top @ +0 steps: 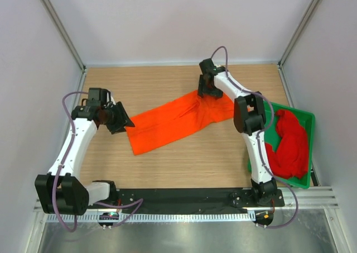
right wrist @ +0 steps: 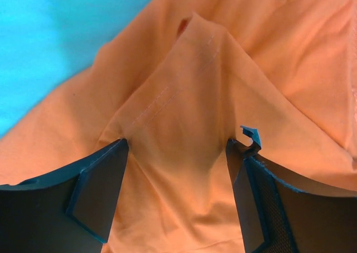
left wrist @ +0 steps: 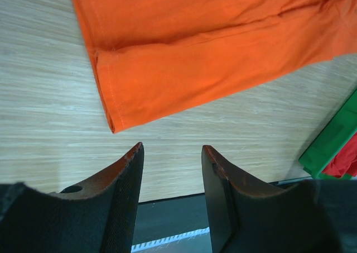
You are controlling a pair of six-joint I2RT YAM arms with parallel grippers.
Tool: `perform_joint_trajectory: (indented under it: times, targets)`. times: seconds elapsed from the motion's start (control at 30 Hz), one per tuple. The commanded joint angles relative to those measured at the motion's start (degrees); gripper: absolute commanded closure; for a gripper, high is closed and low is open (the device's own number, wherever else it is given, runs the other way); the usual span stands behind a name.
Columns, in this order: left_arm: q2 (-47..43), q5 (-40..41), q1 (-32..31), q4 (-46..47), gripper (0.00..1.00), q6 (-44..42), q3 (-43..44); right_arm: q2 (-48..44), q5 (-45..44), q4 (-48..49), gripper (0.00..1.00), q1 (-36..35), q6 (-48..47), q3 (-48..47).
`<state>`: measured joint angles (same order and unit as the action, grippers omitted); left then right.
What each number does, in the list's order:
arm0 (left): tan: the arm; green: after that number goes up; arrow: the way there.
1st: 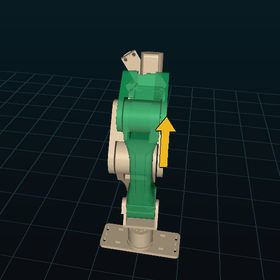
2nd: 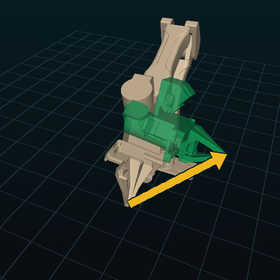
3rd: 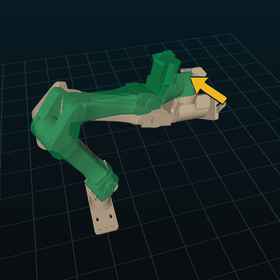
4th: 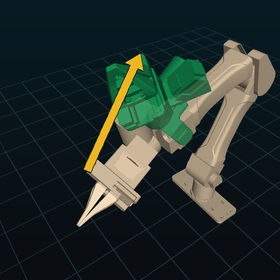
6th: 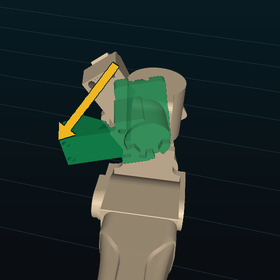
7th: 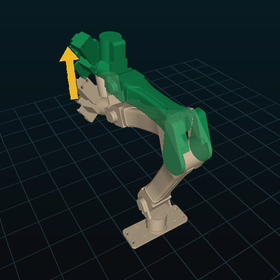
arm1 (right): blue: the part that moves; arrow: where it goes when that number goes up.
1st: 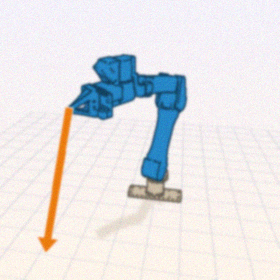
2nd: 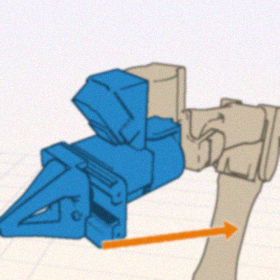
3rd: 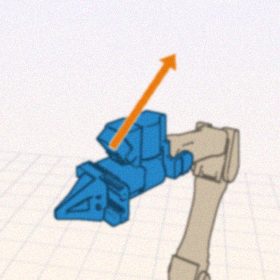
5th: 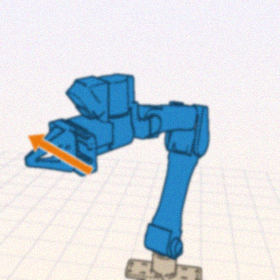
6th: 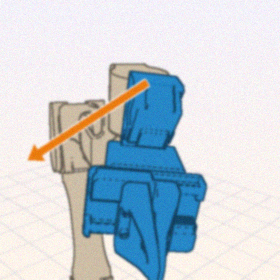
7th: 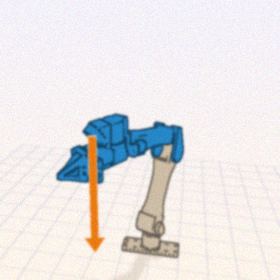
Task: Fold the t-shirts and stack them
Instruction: Fold the tshirt
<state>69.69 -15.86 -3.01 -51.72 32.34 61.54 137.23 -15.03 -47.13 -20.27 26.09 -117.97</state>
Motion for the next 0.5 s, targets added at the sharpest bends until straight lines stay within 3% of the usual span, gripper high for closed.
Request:
perform_joint_trajectory:
  times: [0.0,0.1,0.2,0.37,0.47]
  targets:
    - [0.53,-0.49,-0.25,2.42,0.53,-1.49,0.69,7.6,0.09,0.99,0.19,-5.03,-8.32,-10.67]
    - [0.18,-0.14,-0.25,1.1,0.53,-1.31,0.25,11.48,-2.28,0.47,0.17,-8.55,-10.97,-21.47]
    - [-2.0,0.91,-0.25,1.01,0.53,-1.14,-0.63,11.31,-3.68,0.64,0.16,-10.57,-10.62,-24.75]
    - [-4.21,4.6,0.02,0.4,0.52,-1.49,0.24,4.3,-9.75,-1.29,0.14,-14.69,-12.46,-24.15]
    - [-3.95,7.32,0.54,-2.49,0.52,-1.75,4.37,1.47,-8.36,-4.89,0.13,-16.81,-12.91,-22.13]
